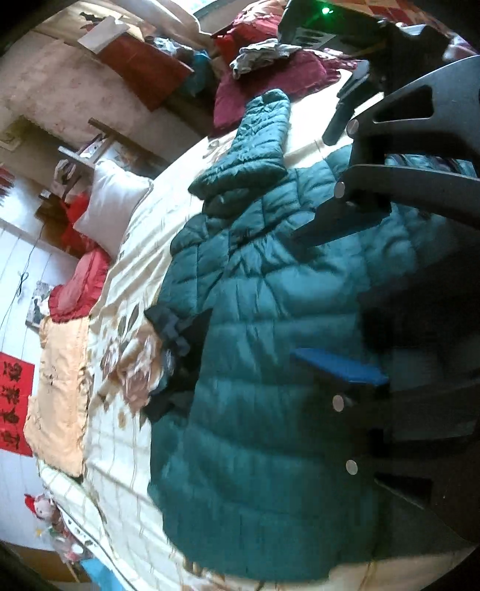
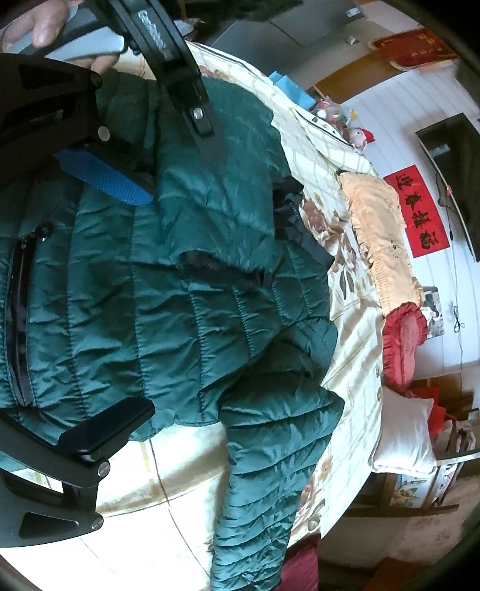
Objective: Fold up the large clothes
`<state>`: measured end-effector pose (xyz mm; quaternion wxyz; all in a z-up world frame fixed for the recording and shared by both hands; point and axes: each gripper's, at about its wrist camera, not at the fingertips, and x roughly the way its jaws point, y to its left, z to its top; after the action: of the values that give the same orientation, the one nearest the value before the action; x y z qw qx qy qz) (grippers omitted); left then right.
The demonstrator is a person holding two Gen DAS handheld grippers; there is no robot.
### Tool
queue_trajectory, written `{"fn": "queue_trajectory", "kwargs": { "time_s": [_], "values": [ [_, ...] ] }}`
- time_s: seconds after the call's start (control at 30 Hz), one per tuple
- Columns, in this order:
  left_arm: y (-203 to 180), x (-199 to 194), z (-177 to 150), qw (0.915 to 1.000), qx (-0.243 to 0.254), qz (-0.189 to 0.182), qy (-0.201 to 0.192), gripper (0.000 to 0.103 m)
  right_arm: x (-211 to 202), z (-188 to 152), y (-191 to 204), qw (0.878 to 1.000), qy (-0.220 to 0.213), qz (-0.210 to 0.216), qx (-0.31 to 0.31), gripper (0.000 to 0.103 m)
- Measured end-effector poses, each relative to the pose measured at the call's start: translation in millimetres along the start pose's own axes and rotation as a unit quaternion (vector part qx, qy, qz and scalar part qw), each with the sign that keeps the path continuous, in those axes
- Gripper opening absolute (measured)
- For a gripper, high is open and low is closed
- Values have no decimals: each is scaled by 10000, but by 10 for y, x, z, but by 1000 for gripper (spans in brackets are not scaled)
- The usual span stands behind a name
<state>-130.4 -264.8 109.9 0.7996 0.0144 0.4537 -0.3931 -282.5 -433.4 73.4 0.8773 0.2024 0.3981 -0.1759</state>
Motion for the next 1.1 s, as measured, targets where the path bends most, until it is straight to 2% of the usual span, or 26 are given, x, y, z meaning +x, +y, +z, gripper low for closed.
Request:
{"fn": "queue_trajectory", "kwargs": {
  "time_s": [0.17, 0.27, 0.37, 0.53, 0.8, 0.87, 0.97, 1.03, 1.1],
  "values": [
    [371, -393, -22, 9952, 100, 926, -293, 57, 34, 83, 89, 9997, 2, 217, 54, 103],
    [632, -568, -79, 9844, 223, 1685, -454, 57, 129, 147, 161, 9991, 75, 387, 130, 103],
    [882, -669, -140, 9747, 173, 2168, -516, 57, 271, 225, 239, 9985, 165, 486, 183, 103],
    [1252, -749, -238, 9697, -202, 2374, -541, 57, 529, 316, 354, 9982, 404, 376, 216, 103],
    [1373, -676, -254, 9687, -355, 2400, -526, 57, 772, 314, 482, 9974, 640, 308, 99, 103],
    [1383, -662, -255, 9686, -387, 2401, -507, 57, 807, 326, 518, 9976, 638, 273, 20, 95],
    [1400, -638, -249, 9687, -433, 2395, -488, 57, 815, 334, 555, 9983, 528, 224, -104, 76],
    [1404, -631, -249, 9687, -440, 2396, -484, 57, 802, 339, 587, 9983, 471, 251, -242, 53],
    [1412, -615, -250, 9688, -456, 2388, -473, 57, 779, 356, 626, 9983, 342, 207, -420, 40]
  ]
}}
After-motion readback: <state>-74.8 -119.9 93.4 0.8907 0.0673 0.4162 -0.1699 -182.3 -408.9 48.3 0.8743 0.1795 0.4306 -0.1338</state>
